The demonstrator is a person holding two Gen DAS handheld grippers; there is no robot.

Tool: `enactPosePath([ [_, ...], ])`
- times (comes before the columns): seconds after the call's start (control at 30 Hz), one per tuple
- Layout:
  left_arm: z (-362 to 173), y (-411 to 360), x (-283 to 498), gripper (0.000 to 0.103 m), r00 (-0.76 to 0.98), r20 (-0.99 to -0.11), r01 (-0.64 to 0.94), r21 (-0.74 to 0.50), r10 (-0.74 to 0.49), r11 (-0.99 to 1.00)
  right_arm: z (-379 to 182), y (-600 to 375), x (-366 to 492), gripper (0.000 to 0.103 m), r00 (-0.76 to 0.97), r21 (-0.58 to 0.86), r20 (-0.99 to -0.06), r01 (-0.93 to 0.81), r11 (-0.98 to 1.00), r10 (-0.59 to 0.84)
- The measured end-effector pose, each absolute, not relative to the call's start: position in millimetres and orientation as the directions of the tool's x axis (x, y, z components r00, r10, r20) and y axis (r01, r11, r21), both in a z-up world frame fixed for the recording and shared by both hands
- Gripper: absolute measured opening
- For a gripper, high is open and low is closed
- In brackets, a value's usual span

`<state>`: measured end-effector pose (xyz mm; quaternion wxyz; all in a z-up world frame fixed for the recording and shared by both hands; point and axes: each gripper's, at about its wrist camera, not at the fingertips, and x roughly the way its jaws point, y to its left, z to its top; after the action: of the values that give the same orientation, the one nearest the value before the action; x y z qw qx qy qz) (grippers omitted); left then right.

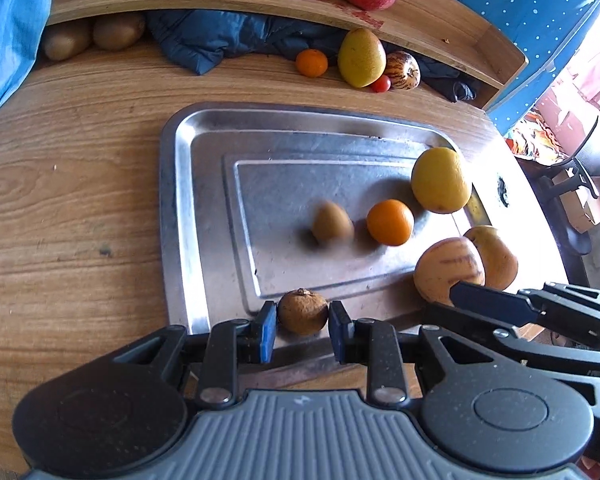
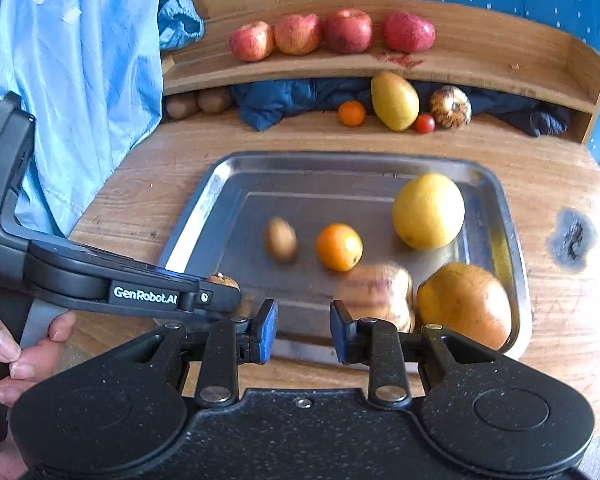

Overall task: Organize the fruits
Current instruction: 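Carry both held kiwis to the steel tray and open both tools, then move both open tools back toward the fruit under the shelf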

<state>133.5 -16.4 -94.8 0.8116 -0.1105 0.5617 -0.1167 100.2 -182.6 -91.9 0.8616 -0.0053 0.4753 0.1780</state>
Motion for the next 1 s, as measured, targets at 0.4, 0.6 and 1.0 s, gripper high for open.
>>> enactPosePath([
  [0.4, -93, -15, 126, 0.034, 0.344, -0.891, 0.041, -0.301, -0.297, 0.953, -98, -187, 92, 0.039, 0.477, 0.176, -0.826, -0.285, 0.942, 0.299],
  [0.6, -86, -11, 123, 0.06, 0.355, -0.892, 0.028, -0.29, -0.281, 0.957, -93, -190, 89, 0.059, 0.482, 0.181, -0.823, -0.278, 0.943, 0.3],
  [1.0, -67, 17, 118, 0.098, 0.387, -0.905, -0.082, -0.224, -0.176, 0.971, -82, -191, 89, 0.095, 0.459, 0.171, -0.846, -0.25, 0.953, 0.272],
])
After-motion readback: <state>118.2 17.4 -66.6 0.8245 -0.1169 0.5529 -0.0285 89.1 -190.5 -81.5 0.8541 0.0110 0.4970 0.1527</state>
